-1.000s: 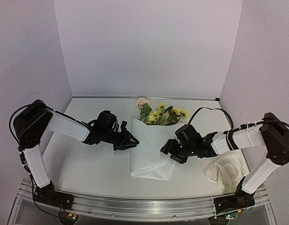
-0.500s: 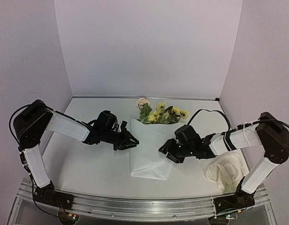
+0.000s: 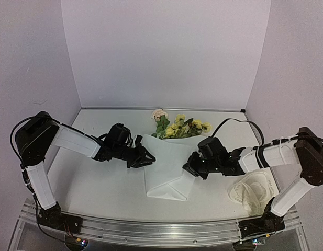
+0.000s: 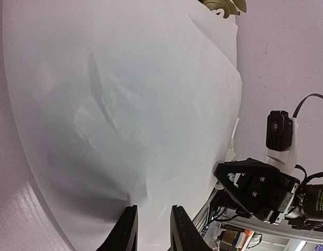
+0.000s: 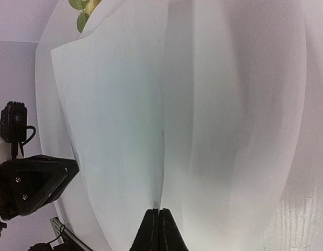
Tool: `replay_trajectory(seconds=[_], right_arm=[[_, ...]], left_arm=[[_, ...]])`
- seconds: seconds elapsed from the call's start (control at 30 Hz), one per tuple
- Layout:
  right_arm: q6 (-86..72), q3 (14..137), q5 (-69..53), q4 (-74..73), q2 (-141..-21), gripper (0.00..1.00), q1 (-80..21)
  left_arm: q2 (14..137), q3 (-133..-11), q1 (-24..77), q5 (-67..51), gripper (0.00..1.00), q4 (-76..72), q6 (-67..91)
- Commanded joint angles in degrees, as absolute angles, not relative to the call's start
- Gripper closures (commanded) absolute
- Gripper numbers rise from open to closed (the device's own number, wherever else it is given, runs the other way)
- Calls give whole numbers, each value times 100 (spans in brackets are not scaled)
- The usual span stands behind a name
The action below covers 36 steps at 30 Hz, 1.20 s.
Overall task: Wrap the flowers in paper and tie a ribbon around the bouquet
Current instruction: Fold the 2/3-folded wrapping paper at the center of the board, then press the fold line of the folded bouquet.
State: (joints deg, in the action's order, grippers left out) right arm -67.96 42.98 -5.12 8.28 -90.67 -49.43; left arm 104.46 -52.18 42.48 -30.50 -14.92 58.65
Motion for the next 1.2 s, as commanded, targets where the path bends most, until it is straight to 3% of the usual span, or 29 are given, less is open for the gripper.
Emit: replay_trajectory(seconds=[0.0, 0.43, 1.07, 1.17], right_arm=[[-6428, 4373, -42, 172, -8671, 100, -4971], [-5948, 4273, 706, -835, -8283, 100, -5020], [-5839, 4599, 992, -1028, -8755, 100, -5098], [-5765, 4760, 1061, -1284, -8696, 93, -5181]], left_arm=[[10159, -5480, 4272, -3198, 76, -1343, 5581], [9803, -5146, 4360, -3424, 78, -750, 4993], [11042, -5757, 4887, -3779, 82, -881, 4860], [11109, -5826, 4904, -3787, 82, -883, 4856]])
